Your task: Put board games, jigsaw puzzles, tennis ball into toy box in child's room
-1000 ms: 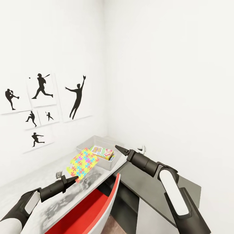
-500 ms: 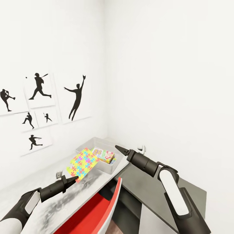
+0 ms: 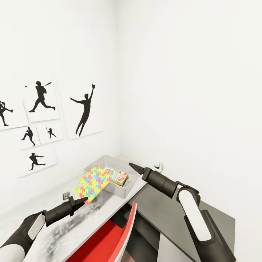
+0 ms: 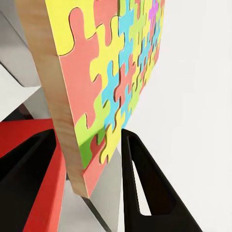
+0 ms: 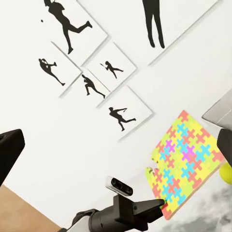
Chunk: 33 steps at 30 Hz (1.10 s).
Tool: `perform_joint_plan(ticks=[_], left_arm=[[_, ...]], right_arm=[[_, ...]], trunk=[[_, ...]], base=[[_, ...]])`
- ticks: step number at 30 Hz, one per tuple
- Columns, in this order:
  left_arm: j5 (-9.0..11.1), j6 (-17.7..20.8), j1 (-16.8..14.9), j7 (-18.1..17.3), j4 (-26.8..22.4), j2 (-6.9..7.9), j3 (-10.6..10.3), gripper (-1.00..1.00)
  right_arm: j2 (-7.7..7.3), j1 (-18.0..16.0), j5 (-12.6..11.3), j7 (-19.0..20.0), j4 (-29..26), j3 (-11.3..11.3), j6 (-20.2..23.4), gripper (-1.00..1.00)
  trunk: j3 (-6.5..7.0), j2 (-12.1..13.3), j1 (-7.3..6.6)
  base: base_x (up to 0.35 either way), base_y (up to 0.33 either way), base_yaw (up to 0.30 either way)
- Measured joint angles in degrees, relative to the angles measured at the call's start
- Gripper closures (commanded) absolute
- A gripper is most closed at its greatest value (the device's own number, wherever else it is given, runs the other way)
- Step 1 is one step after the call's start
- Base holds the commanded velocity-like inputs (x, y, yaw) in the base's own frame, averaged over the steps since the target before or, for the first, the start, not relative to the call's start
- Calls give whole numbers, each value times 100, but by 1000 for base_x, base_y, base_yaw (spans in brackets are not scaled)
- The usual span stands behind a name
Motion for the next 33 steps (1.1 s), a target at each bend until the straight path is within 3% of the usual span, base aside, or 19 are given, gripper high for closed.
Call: perform_joint_plan(ticks=[24,28,30,33], left_arm=[[-25,79,-13,8,-90,75,25,100],[-14,128,-187,330,-136,80,25,100],[27,321,-510,703,-159,80,33,100],[43,504,-815,980,-166,79,30,100]], right_arm=[[-48,0,1,0,1,-32,-4,-100],[-63,2,7,0,1,-44,-8,-100],[-69,1,9,0,1,-49,-8,-100],[-74,1,10,0,3,-54,-8,-100]], trunk=[[0,0,0],[0,0,0],[2,1,0],[1,0,0]], base=[[0,0,0],[0,0,0],[0,0,0],[0,0,0]])
